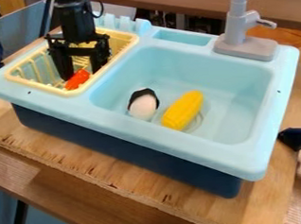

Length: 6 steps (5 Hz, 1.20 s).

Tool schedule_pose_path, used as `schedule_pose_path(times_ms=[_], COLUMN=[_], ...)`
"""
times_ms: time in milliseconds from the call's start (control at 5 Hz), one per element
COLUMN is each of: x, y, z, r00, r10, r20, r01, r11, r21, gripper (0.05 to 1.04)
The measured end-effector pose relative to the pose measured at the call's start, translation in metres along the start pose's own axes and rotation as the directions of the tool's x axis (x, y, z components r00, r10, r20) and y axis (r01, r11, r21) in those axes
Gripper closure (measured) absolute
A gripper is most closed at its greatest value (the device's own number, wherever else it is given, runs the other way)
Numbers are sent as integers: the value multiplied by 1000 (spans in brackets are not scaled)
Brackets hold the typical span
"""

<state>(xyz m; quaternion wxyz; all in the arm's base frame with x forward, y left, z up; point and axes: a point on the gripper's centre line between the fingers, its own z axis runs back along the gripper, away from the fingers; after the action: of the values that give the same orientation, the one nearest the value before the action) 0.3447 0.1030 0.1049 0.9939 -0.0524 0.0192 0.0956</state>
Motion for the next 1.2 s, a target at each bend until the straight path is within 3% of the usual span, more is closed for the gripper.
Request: schedule_pose_path(times_ms=[400, 600, 800, 1200], x=[-7, -10, -11, -21], y=[8, 9, 13, 20], z=[-9, -13, -13, -8], r00=[999, 997, 997, 994], r10=[20, 10, 20, 7], r20=[-50, -72, -75, -106], r01=[-16, -4, -13, 0], r11=[997, 996, 995, 998], r21=[72, 94, 97, 70], gripper=[132, 415, 547, 547])
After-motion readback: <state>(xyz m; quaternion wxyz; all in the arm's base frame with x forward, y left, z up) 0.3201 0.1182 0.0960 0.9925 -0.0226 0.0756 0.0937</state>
